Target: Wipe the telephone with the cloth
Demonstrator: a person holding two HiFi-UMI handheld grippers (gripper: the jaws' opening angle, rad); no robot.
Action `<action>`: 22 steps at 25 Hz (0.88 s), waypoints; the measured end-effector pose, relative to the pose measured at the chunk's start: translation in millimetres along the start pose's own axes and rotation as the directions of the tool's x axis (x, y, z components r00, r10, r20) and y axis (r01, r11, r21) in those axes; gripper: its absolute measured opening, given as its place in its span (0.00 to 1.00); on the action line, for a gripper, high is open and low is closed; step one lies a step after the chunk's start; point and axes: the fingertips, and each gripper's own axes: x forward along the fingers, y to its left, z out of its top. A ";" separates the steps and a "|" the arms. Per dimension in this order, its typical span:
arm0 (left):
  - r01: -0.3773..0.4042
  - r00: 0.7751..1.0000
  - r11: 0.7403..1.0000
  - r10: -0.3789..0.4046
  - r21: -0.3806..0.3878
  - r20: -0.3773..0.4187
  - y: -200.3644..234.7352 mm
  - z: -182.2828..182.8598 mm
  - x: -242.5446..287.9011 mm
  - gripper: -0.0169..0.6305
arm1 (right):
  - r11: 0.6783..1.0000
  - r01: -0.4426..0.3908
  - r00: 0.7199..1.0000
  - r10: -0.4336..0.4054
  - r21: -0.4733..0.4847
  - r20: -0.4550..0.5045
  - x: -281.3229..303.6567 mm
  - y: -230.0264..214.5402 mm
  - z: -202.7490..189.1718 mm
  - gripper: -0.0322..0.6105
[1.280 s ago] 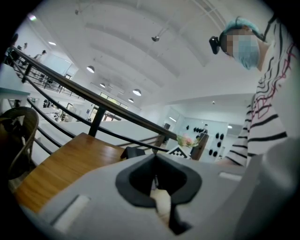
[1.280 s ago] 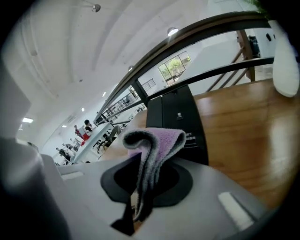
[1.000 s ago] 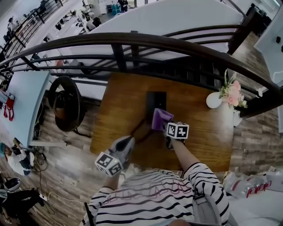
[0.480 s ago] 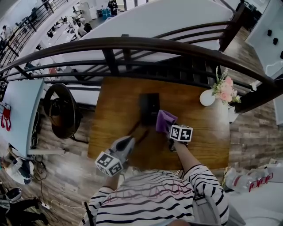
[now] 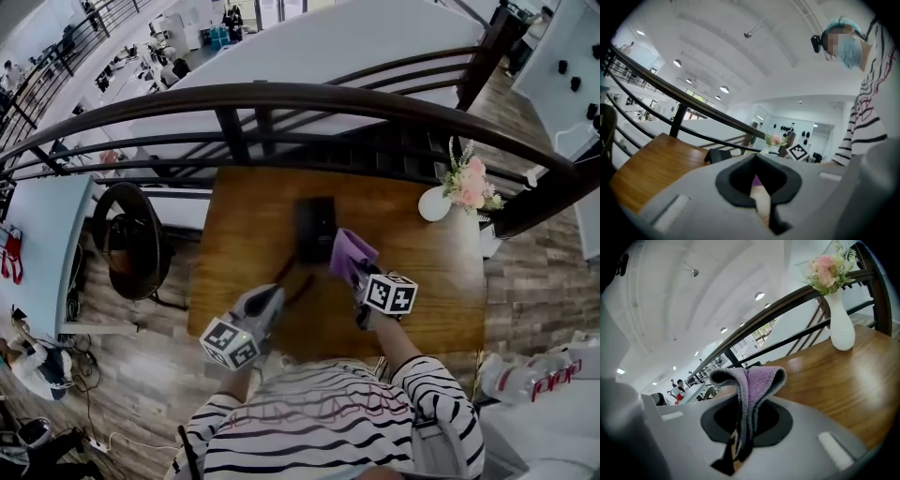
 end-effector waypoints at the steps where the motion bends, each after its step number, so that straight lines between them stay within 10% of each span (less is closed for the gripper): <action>1: 0.005 1.000 1.000 -0.005 0.004 0.001 -2.8 0.5 -2.3 0.03 | 1.000 -0.007 1.000 0.007 0.004 0.016 -7.6 5.7 -0.1 0.11; 22: 0.112 0.994 0.992 -0.113 0.064 0.015 -61.2 -4.4 -84.3 0.03 | 0.999 0.018 0.963 -0.028 0.043 0.266 -163.7 90.6 -53.3 0.11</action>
